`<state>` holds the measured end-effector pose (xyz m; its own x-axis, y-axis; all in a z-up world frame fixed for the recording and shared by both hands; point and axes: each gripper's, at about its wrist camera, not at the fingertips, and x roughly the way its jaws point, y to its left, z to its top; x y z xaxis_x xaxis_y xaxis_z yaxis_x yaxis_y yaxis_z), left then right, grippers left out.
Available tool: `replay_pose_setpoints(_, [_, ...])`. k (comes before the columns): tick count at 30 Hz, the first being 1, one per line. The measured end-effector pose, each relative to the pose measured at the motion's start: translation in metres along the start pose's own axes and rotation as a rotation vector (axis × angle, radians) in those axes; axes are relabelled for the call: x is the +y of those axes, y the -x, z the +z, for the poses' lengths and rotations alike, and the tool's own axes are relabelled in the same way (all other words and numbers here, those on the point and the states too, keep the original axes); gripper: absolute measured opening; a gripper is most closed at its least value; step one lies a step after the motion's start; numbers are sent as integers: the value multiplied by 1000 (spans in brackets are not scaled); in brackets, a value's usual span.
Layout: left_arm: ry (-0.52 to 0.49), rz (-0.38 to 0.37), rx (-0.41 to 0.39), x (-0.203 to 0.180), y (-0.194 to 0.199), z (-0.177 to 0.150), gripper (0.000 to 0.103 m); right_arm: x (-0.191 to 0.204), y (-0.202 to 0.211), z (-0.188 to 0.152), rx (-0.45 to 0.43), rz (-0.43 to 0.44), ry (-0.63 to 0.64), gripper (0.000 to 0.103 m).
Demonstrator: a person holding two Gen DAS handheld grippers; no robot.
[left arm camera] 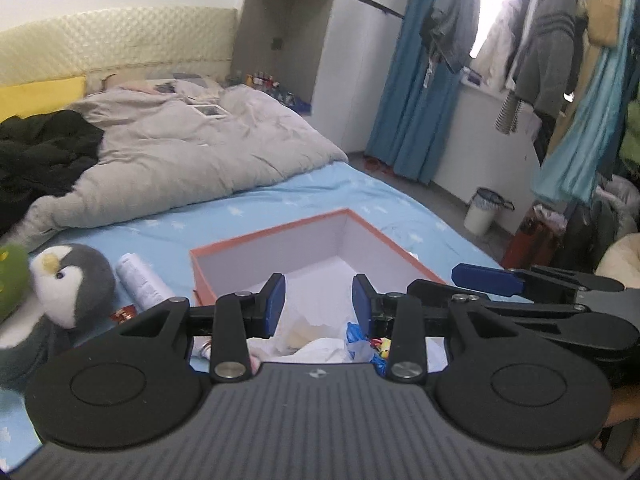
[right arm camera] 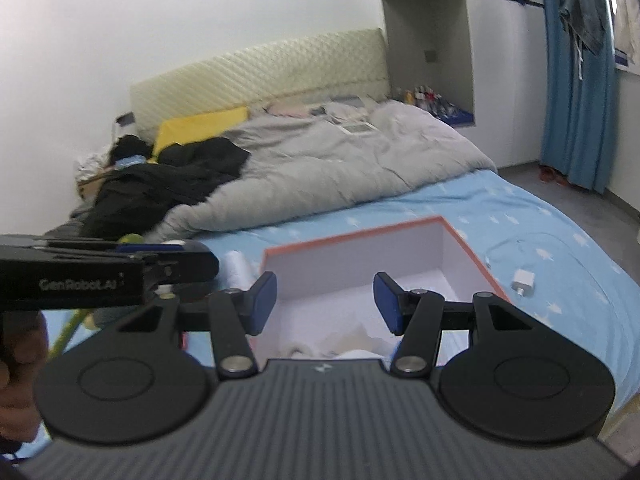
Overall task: Organize soft objects
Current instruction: 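Withdraw both open tools from the pink box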
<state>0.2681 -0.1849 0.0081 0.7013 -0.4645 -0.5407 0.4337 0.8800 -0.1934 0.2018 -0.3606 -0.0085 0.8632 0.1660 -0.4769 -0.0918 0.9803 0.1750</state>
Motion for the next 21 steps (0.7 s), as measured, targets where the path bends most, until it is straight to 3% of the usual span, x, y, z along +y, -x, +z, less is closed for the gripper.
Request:
replay_pose_setpoints(10, [59,53,-43,25,54,-16,43,45,13,7,-59,72,62,57])
replay_pose_setpoints(21, [94,107,-34,63,87,-49,43,82,22,-17,-61,137,88,57])
